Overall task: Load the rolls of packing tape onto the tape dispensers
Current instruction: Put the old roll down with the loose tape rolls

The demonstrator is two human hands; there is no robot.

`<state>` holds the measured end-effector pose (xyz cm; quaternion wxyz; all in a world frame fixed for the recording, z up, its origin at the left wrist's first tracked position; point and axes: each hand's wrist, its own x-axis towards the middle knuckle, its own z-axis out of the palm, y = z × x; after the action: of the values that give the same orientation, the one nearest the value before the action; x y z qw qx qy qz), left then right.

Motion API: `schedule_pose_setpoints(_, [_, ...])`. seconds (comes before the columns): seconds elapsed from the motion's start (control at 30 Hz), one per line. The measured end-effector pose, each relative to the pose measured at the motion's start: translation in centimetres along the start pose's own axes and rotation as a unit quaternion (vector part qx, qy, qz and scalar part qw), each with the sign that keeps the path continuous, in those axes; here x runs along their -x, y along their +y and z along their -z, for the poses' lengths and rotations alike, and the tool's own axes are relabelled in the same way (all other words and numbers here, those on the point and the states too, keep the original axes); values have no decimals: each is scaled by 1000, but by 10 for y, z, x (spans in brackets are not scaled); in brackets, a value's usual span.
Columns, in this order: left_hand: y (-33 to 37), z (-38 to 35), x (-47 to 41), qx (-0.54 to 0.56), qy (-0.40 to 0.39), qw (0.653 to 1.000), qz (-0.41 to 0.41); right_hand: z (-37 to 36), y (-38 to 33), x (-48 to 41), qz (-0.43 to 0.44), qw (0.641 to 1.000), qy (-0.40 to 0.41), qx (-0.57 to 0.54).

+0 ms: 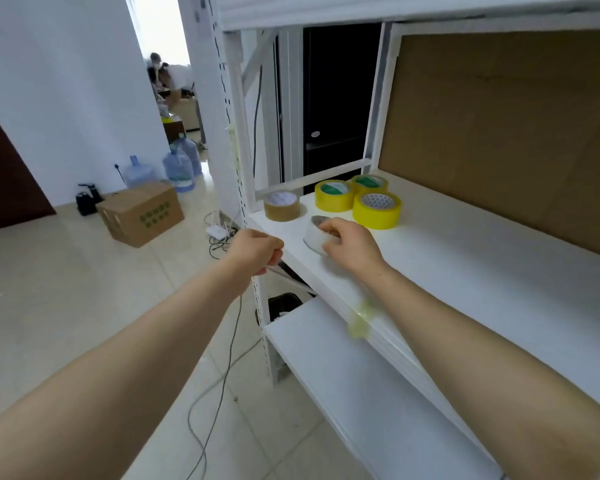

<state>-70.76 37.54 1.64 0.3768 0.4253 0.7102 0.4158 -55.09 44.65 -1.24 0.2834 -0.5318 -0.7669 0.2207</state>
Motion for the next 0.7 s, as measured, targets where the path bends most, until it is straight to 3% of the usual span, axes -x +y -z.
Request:
schedule_pose_setpoints(0.2, [4, 14, -86, -3, -23, 999, -22, -32, 10, -60, -26, 993, -10, 116])
schedule_pose_setpoints(0.5, [35, 11, -230, -39, -151, 982, -102, -63, -8, -132, -75, 972, -59, 214])
schedule_pose_setpoints(0.63, [52, 4, -277, -24, -202, 972, -122, -51, -4, -180, -155, 977, 54, 135])
schedule_pose_setpoints(0.7, [56, -2, -295, -23, -227, 966, -124, -45, 7, -203, -176, 960, 63, 211])
